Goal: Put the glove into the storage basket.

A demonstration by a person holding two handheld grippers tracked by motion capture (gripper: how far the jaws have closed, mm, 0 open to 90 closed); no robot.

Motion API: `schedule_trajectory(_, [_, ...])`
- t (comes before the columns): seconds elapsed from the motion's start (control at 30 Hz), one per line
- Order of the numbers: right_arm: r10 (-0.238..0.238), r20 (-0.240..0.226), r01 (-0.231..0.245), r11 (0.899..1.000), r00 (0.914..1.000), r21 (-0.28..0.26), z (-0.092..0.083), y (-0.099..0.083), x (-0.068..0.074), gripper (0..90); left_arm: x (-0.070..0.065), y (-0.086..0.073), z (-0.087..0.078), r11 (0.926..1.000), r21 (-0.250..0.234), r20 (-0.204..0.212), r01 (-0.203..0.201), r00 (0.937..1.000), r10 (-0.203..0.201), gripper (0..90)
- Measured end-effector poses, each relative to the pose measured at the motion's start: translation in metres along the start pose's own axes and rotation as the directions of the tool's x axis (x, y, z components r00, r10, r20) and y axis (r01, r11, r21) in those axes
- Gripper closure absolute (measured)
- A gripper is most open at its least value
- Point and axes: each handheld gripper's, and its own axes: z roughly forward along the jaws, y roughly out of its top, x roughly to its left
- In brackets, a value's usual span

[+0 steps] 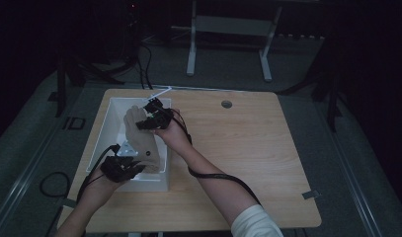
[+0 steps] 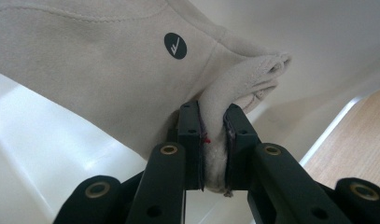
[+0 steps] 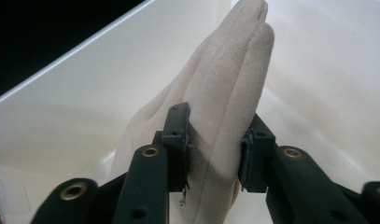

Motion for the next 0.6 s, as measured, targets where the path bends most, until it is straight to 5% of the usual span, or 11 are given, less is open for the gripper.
schedule_trajectory(0.13, [-0.009, 0.013, 0.008, 0.999, 0.9999, 0.048, 0.004, 0.003, 0.001, 61.1, 0.001, -0.001, 0.005, 0.9999, 0.004, -0.003, 0.011, 0.9999, -0.011, 73.9])
schedule_trajectory(0.17, [-0.007, 0.018, 0.007, 1.0, 0.9998, 0.024, 0.002, 0.004, 0.001, 50.3, 0.002, -0.002, 0.005, 0.9998, 0.0, -0.01, 0.017, 0.9998, -0.017, 63.7])
schedule_trajectory(0.2, [-0.004, 0.02, 0.004, 1.0, 0.9998, 0.018, 0.002, 0.004, 0.001, 47.6, 0.002, -0.002, 0.005, 0.9997, -0.008, -0.01, 0.023, 0.9997, -0.023, 63.5])
schedule_trajectory(0.4, [-0.012, 0.012, 0.012, 1.0, 0.9999, 0.01, -0.002, 0.002, 0.001, 38.7, 0.005, 0.0, 0.0, 0.9962, -0.049, -0.032, 0.072, 0.9968, -0.073, 54.4])
schedule_trajectory(0.6, [-0.04, -0.026, 0.04, 0.999, 0.9988, -0.026, -0.016, 0.002, 0.004, 26.0, 0.003, 0.006, -0.005, 0.9863, -0.11, -0.048, 0.122, 0.9906, -0.128, 31.4])
